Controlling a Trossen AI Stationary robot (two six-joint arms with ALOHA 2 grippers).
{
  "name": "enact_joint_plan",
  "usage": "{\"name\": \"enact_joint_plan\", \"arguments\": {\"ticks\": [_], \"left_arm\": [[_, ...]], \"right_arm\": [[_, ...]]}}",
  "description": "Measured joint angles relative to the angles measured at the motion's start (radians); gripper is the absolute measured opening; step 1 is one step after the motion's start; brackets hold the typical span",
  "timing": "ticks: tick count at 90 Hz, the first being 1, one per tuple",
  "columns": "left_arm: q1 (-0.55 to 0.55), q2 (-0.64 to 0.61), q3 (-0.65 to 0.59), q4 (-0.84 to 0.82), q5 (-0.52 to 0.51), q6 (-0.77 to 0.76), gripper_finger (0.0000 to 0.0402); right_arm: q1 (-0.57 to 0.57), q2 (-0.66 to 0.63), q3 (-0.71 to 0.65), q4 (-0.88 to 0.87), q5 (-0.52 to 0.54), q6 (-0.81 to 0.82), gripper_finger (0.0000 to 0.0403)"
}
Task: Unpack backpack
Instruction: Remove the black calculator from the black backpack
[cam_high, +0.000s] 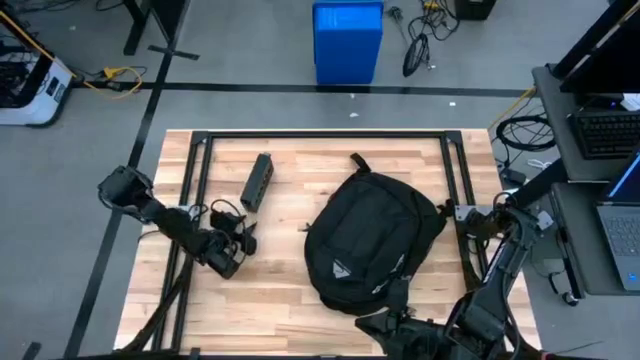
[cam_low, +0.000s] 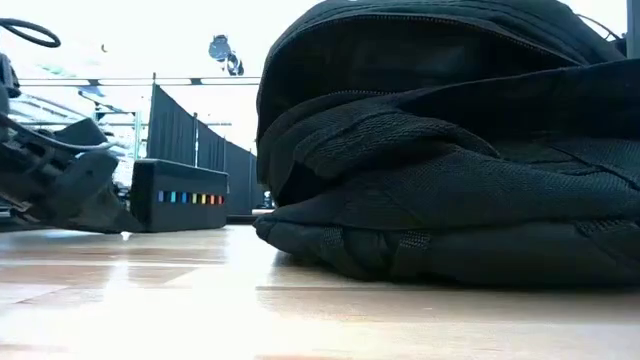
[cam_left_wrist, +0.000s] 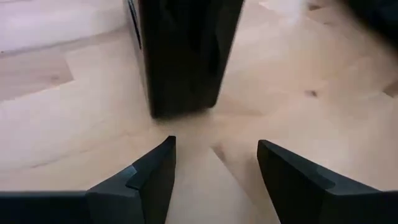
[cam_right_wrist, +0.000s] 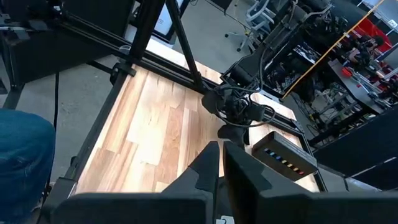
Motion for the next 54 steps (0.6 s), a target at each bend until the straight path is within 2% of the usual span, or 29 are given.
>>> {"name": "enact_joint_plan", "arguments": {"ticks": [19, 32, 45, 54], "left_arm": [[-0.079, 0.001, 0.040, 0.027, 0.019, -0.003, 0.0209], [-0.118, 0.002, 0.104, 0.042, 0.071, 0.023, 0.0209], [-0.147, 0.003, 0.196, 0.067, 0.149, 0.120, 0.0209], [-0.167, 0.003, 0.266, 0.067, 0.133, 0.227, 0.0206]], "right_arm": [[0.000, 0.000, 0.000, 0.000, 0.000, 0.002, 0.0006], [0.000, 0.000, 0.000, 0.000, 0.000, 0.002, 0.0006], [0.000, 0.000, 0.000, -0.001, 0.000, 0.006, 0.0006], [-0.002, 0.000, 0.001, -0.041, -0.021, 0.073, 0.0006]]}}
